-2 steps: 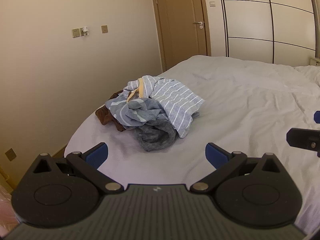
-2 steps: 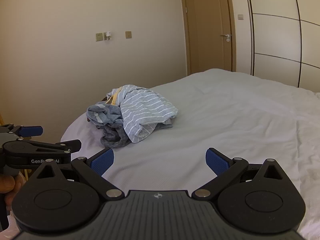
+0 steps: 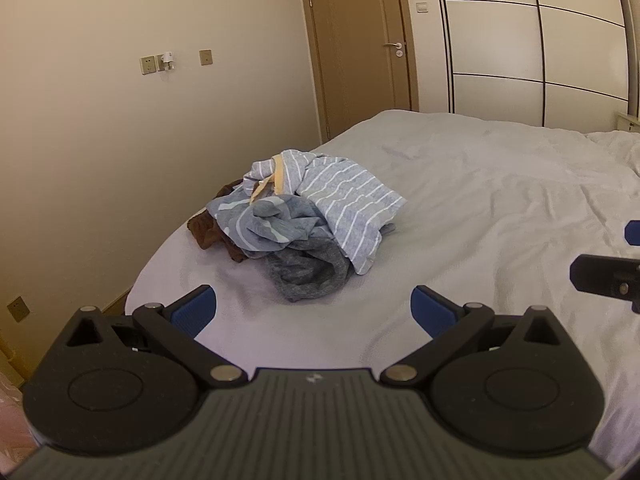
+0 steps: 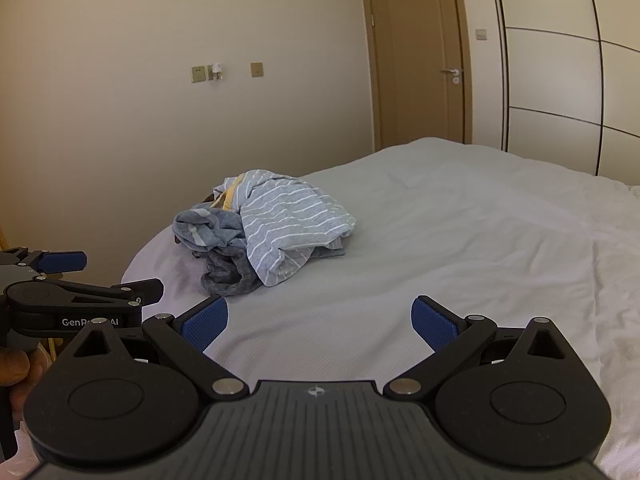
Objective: Fold clothes
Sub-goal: 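Approach the crumpled clothes pile with both open grippers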
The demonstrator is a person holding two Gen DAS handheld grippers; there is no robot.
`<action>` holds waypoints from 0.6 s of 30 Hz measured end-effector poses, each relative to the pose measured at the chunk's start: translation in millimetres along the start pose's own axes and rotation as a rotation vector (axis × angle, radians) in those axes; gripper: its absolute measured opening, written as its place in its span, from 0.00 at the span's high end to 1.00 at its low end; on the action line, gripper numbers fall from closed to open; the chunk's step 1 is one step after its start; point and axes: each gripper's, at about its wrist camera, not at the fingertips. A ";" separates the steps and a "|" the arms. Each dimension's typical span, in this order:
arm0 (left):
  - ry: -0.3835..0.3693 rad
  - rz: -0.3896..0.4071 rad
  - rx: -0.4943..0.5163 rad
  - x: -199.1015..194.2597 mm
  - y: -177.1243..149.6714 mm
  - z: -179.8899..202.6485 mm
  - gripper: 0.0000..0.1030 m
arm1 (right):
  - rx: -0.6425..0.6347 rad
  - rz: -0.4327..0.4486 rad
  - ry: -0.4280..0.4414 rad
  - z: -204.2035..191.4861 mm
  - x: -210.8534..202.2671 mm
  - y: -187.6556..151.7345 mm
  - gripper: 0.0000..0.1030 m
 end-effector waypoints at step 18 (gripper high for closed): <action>-0.023 0.007 -0.022 -7.0 -10.6 -13.7 0.01 | -0.003 0.000 -0.007 1.7 -5.0 -7.1 0.02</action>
Point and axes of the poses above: each gripper's, at about its wrist camera, not at the fingertips, and x roughly the way its jaws point, z to its right, y to its top, and after that the axes turned 6 degrees about -x, right-handed
